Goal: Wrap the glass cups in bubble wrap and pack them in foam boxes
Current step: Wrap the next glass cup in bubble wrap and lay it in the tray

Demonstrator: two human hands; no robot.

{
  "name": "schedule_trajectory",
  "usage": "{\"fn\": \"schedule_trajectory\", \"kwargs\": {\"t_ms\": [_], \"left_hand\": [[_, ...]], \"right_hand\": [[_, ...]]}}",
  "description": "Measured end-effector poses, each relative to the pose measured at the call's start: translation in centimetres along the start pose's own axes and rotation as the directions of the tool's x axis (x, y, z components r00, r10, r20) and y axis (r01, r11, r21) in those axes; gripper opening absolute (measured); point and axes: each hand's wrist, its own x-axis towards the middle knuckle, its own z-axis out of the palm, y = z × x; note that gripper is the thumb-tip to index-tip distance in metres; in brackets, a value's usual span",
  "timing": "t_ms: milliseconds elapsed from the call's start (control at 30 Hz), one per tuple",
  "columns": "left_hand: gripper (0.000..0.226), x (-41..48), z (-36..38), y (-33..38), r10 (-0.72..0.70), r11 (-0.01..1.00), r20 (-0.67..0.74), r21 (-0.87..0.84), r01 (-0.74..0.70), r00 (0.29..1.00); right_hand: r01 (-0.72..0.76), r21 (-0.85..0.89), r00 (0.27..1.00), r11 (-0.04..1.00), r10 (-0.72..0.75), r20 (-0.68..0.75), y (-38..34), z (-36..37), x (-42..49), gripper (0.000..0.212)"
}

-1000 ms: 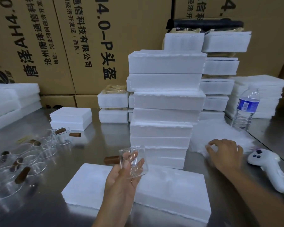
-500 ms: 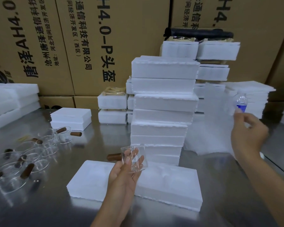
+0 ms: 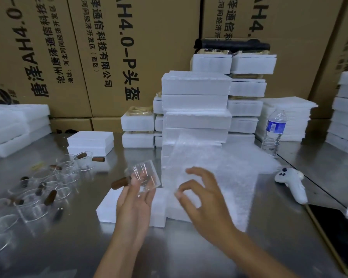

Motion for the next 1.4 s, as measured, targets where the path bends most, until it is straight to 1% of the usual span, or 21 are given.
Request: {"fn": "schedule_trajectory", "kwargs": {"t_ms": [67,167,267,333,367,400,467,500,567,667,733,833,900,933,1000,1067,1133,1200,1233,1300,1400], "left_hand": [[0.04,0.0,-0.3,1.3,0.049,0.998,0.013,0.028,-0.049,0.999],[0.044,-0.1,-0.4,2.9,0.064,0.995,0.039,0.076,-0.067,0.997],[0.047,-0.6,-0.4,3.2,0.049,0.983,0.045,0.174,-0.056,0.998],[0.062,-1.0,-0.1,2.8,0.025,0.963,0.052,0.265,-0.038,0.998],[0.072,-1.3,0.1,2.5,0.008,0.944,0.051,0.33,-0.025,0.999],[0.074,-1.5,0.4,2.1,-0.002,0.905,0.055,0.425,-0.021,0.998],[0.062,-2.0,1.0,1.3,-0.02,0.793,0.09,0.608,-0.039,0.996],[0.053,-2.2,1.4,0.9,-0.036,0.76,0.108,0.648,-0.043,0.993],[0.042,-2.4,2.2,0.1,-0.089,0.719,0.15,0.694,-0.041,0.985],[0.051,-3.0,3.3,-1.0,-0.161,0.649,0.164,0.761,-0.021,0.973],[0.057,-3.4,3.8,-1.6,-0.185,0.639,0.175,0.769,-0.017,0.967],[0.06,-4.0,4.3,-2.1,-0.193,0.678,0.205,0.735,-0.02,0.96],[0.056,-4.2,4.2,-2.8,-0.175,0.689,0.211,0.724,-0.033,0.962],[0.053,-4.2,4.1,-3.2,-0.147,0.668,0.21,0.742,-0.059,0.967],[0.049,-4.2,3.6,-3.9,-0.017,0.561,0.246,0.804,-0.194,0.969],[0.049,-4.1,3.3,-4.4,0.137,0.379,0.4,0.824,-0.421,0.906],[0.059,-4.1,3.1,-4.9,0.147,0.157,0.562,0.799,-0.58,0.814],[0.066,-3.9,3.1,-5.3,0.098,-0.089,0.67,0.742,-0.664,0.736],[0.067,-3.7,3.1,-5.5,0.067,-0.198,0.715,0.694,-0.693,0.696],[0.071,-3.6,3.4,-5.8,-0.006,-0.31,0.764,0.612,-0.728,0.645],[0.076,-3.3,3.6,-6.3,-0.072,-0.364,0.798,0.538,-0.761,0.599]], "right_hand": [[-0.08,-0.058,0.987,0.995,0.088,0.134,0.3,2.0,-1.2,0.018],[-0.167,-0.199,0.938,0.966,0.217,0.269,0.5,4.1,-2.6,0.026],[-0.154,-0.237,0.911,0.959,0.231,0.343,0.1,4.2,-2.9,0.034],[-0.198,-0.163,0.918,0.967,0.241,0.316,-0.1,3.2,-2.7,0.03],[-0.25,-0.099,0.925,0.963,0.268,0.27,-0.2,2.6,-2.4,0.024],[-0.299,-0.026,0.93,0.954,0.298,0.217,-0.2,1.9,-2.2,0.021],[-0.319,0.069,0.942,0.945,0.308,0.134,0.1,0.3,-1.8,0.037],[-0.298,0.071,0.95,0.952,0.288,0.123,0.2,-0.5,-1.8,0.046],[-0.235,0.011,0.961,0.972,0.23,0.154,0.7,-2.0,-1.8,0.051],[-0.191,-0.032,0.966,0.981,0.193,0.173,1.8,-3.6,-2.3,0.042],[-0.227,0.036,0.962,0.973,0.218,0.162,2.4,-4.2,-2.9,0.04],[-0.315,0.129,0.943,0.94,0.295,0.152,2.7,-4.4,-3.6,0.047],[-0.375,0.218,0.927,0.901,0.364,0.09,2.5,-4.3,-3.7,0.048],[-0.4,0.269,0.914,0.876,0.404,0.044,2.4,-4.2,-3.8,0.045],[-0.463,0.352,0.86,0.813,0.508,-0.041,1.8,-4.1,-3.7,0.028],[-0.53,0.443,0.786,0.723,0.615,-0.065,1.2,-4.4,-3.4,0.004],[-0.636,0.498,0.709,0.59,0.702,0.073,0.9,-4.9,-2.9,0.025],[-0.762,0.459,0.61,0.457,0.744,0.272,0.5,-5.5,-2.2,0.039],[-0.8,0.431,0.574,0.418,0.744,0.343,0.5,-5.8,-2.2,0.041],[-0.833,0.407,0.532,0.374,0.743,0.406,0.9,-6.3,-2.3,0.042],[-0.859,0.418,0.487,0.296,0.724,0.488,1.8,-7.0,-2.9,0.041]]}}
